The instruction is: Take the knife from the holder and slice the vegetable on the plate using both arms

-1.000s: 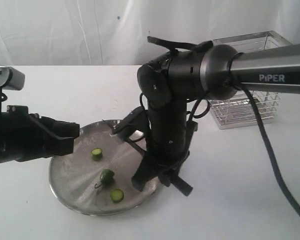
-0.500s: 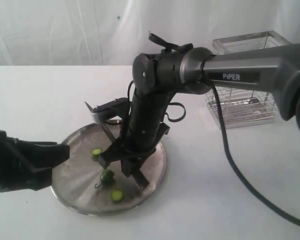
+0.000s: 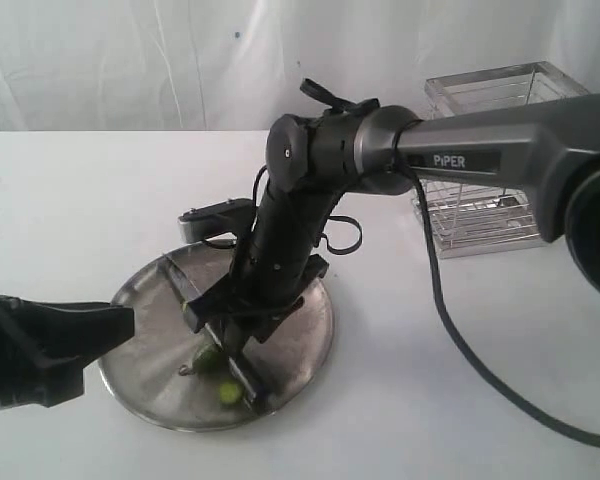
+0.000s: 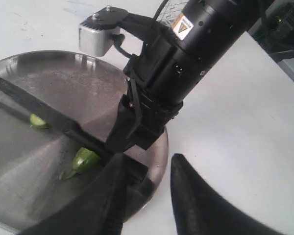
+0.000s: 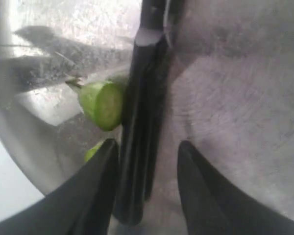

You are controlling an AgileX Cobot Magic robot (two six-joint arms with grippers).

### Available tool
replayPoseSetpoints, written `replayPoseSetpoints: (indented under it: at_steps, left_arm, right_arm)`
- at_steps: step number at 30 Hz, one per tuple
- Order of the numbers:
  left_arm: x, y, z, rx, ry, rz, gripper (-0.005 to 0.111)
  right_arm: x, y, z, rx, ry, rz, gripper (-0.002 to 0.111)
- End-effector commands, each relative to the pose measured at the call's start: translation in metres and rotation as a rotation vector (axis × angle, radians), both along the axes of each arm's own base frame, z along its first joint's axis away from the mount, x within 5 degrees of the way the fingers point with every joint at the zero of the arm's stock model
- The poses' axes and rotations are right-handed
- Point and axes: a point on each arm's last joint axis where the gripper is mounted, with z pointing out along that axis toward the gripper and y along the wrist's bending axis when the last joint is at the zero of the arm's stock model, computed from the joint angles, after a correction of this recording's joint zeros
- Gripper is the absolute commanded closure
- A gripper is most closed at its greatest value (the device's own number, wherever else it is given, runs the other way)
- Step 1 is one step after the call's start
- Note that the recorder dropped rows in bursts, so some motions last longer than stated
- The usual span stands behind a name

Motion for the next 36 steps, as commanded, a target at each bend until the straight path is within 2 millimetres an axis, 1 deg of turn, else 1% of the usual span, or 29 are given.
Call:
replayPoseSetpoints:
  at_steps: [1,3,6,8,10,11,12,13,14,15,16,17,18,19,20,22,24,26,29,32,36]
  left_arm:
    - [-0.006,-0.001,0.006,-0.068,-0.01,-0.027,0.07]
    - [-0.009,-0.002,0.009,-0.084,-0.026,-0.043,0.07]
    - [-0.014,0.0,0.014,-0.101,-0.059,-0.05,0.075]
    - [-0.018,0.002,0.015,-0.106,-0.077,-0.044,0.083]
    - [-0.024,0.005,0.012,-0.109,-0.088,-0.041,0.096]
    - [-0.03,0.008,0.01,-0.116,-0.106,-0.042,0.107]
    - [-0.033,0.009,0.009,-0.121,-0.115,-0.044,0.107]
    - [-0.04,0.012,0.009,-0.133,-0.143,-0.045,0.107]
    - [-0.043,0.013,0.01,-0.139,-0.159,-0.046,0.107]
    - [-0.049,0.016,0.009,-0.151,-0.188,-0.045,0.107]
    - [-0.052,0.017,0.01,-0.16,-0.204,-0.051,0.107]
    - [-0.056,0.018,0.01,-0.173,-0.225,-0.065,0.107]
    - [-0.058,0.018,0.012,-0.182,-0.238,-0.075,0.107]
    - [-0.062,0.016,0.015,-0.201,-0.258,-0.107,0.107]
    - [-0.065,0.015,0.016,-0.211,-0.272,-0.131,0.107]
    - [-0.067,0.014,0.017,-0.215,-0.276,-0.153,0.107]
    - [-0.067,0.014,0.017,-0.214,-0.276,-0.156,0.107]
    - [-0.067,0.014,0.017,-0.214,-0.276,-0.156,0.107]
    - [-0.067,0.014,0.017,-0.214,-0.276,-0.156,0.107]
    - [-0.067,0.014,0.017,-0.212,-0.277,-0.156,0.107]
    - [-0.067,0.014,0.017,-0.212,-0.277,-0.156,0.107]
  right_arm:
    - [0.003,-0.002,0.006,0.017,-0.019,-0.017,0.067]
    - [0.003,-0.002,0.015,0.031,-0.037,-0.018,0.067]
    - [0.0,-0.005,0.041,0.07,-0.097,-0.015,0.067]
    - [-0.005,-0.01,0.064,0.113,-0.162,-0.029,0.068]
    - [-0.012,-0.018,0.083,0.159,-0.232,-0.051,0.072]
    - [-0.023,-0.028,0.098,0.195,-0.288,-0.073,0.08]
    - [-0.031,-0.034,0.106,0.221,-0.309,-0.088,0.087]
    - [-0.048,-0.048,0.122,0.274,-0.354,-0.117,0.101]
    - [-0.058,-0.055,0.128,0.3,-0.378,-0.131,0.108]
    - [-0.079,-0.069,0.138,0.347,-0.424,-0.151,0.108]
    - [-0.093,-0.078,0.144,0.377,-0.455,-0.159,0.108]
    - [-0.115,-0.09,0.148,0.417,-0.484,-0.164,0.108]
    - [-0.129,-0.098,0.154,0.454,-0.507,-0.166,0.108]
    - [-0.151,-0.111,0.159,0.51,-0.539,-0.174,0.108]
    - [-0.166,-0.121,0.159,0.551,-0.558,-0.184,0.108]
    - [-0.191,-0.143,0.165,0.624,-0.614,-0.192,0.108]
    - [-0.21,-0.162,0.169,0.683,-0.663,-0.195,0.108]
    - [-0.224,-0.176,0.174,0.734,-0.706,-0.199,0.108]
    - [-0.238,-0.189,0.18,0.783,-0.701,-0.211,0.108]
    - [-0.248,-0.197,0.185,0.811,-0.707,-0.203,0.108]
    - [-0.255,-0.207,0.193,0.863,-0.759,-0.209,0.108]
